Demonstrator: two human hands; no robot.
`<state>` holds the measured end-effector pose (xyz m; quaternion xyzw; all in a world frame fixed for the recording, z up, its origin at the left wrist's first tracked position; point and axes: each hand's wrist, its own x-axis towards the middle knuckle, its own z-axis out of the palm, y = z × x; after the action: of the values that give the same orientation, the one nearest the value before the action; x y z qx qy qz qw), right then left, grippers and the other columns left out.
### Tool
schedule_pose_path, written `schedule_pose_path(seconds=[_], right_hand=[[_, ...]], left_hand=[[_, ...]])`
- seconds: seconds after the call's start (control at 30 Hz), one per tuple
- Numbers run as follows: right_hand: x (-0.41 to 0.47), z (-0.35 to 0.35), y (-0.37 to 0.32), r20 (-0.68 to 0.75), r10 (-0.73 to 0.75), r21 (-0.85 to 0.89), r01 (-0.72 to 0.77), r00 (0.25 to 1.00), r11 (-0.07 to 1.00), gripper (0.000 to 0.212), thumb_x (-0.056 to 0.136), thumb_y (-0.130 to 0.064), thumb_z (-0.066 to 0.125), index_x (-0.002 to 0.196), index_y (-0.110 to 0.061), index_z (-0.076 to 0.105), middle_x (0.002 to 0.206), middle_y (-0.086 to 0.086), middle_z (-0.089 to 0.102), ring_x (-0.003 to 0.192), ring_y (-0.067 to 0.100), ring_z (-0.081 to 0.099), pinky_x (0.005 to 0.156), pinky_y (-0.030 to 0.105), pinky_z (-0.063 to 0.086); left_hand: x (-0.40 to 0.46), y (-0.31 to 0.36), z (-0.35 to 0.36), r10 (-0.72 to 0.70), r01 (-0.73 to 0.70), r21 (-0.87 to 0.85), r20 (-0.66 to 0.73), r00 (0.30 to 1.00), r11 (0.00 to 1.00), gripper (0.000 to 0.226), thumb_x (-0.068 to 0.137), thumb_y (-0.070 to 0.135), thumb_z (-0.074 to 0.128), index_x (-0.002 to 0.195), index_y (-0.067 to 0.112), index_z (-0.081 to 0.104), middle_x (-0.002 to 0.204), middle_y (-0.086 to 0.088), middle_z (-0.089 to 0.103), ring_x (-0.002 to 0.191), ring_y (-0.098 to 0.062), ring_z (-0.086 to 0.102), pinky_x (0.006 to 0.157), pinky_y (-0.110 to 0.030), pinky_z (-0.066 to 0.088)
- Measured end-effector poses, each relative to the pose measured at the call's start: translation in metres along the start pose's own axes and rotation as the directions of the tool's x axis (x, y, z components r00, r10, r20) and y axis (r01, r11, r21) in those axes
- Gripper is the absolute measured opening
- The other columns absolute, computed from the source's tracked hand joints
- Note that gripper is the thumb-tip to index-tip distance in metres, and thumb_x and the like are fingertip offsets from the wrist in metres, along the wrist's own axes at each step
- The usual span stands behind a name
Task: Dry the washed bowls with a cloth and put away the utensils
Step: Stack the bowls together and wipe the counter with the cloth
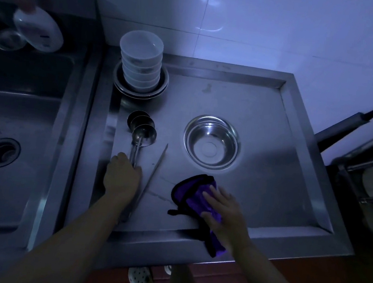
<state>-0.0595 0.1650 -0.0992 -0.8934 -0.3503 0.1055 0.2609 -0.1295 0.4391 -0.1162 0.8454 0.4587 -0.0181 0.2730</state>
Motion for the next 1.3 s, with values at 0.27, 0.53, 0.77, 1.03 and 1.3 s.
schedule_pose_path(seconds=[0.27, 0.53, 0.77, 1.03, 1.3], right_hand=[[-0.054, -0.015, 0.014, -0.261, 0.014, -0.101, -0.042, 0.965, 0.994, 0.014, 0.070, -0.023, 0.075, 0.074, -0.011, 0.069, 0.075, 0.002, 0.062, 0.075, 0.018, 0.054, 0.071, 0.025, 0.038], [-0.069, -0.017, 0.006, -0.058, 0.094, 0.058, -0.090, 0.994, 0.994, 0.016, 0.069, 0.002, 0.075, 0.083, -0.006, 0.073, 0.081, 0.008, 0.069, 0.074, 0.025, 0.065, 0.069, 0.021, 0.039], [-0.036, -0.056, -0.006, -0.200, 0.650, 0.503, -0.493, 0.733, 0.710, 0.010, 0.090, -0.013, 0.062, 0.081, -0.014, 0.067, 0.073, 0.004, 0.067, 0.069, 0.016, 0.060, 0.063, 0.020, 0.045], [-0.027, -0.090, -0.002, -0.280, 0.782, 0.634, -0.504, 0.557, 0.586, 0.011, 0.092, -0.019, 0.059, 0.084, -0.016, 0.066, 0.074, 0.006, 0.065, 0.072, 0.027, 0.062, 0.072, 0.050, 0.056], [-0.041, -0.133, 0.020, -0.013, 0.993, 0.949, -0.312, 0.116, 0.048, 0.014, 0.089, -0.012, 0.062, 0.077, -0.006, 0.059, 0.068, 0.008, 0.056, 0.058, 0.020, 0.055, 0.048, 0.032, 0.055]], left_hand=[[-0.027, 0.009, -0.018, 0.170, -0.161, 0.106, -0.081, 0.982, 0.981, 0.044, 0.079, 0.015, 0.062, 0.113, -0.009, 0.049, 0.109, -0.029, 0.053, 0.099, -0.041, 0.050, 0.081, -0.047, 0.042], [-0.106, 0.042, 0.001, 0.573, -0.559, -0.136, 0.104, 0.813, 0.818, 0.035, 0.078, 0.010, 0.065, 0.112, 0.013, 0.058, 0.102, -0.006, 0.060, 0.095, -0.024, 0.057, 0.080, -0.030, 0.043], [-0.155, 0.052, 0.049, 0.733, -0.822, 0.025, 0.439, 0.520, 0.569, 0.043, 0.086, 0.033, 0.050, 0.126, 0.019, 0.052, 0.122, 0.001, 0.054, 0.113, -0.021, 0.047, 0.089, -0.030, 0.036], [-0.149, 0.054, 0.037, 0.761, -0.848, 0.122, 0.391, 0.518, 0.515, 0.017, 0.064, 0.026, 0.076, 0.076, 0.015, 0.069, 0.075, -0.001, 0.064, 0.080, -0.020, 0.059, 0.064, -0.025, 0.048], [-0.135, 0.070, -0.040, 0.779, -0.778, -0.095, -0.032, 0.626, 0.621, 0.025, 0.080, 0.015, 0.046, 0.084, 0.006, 0.068, 0.077, -0.010, 0.068, 0.071, -0.027, 0.063, 0.066, -0.030, 0.051]])
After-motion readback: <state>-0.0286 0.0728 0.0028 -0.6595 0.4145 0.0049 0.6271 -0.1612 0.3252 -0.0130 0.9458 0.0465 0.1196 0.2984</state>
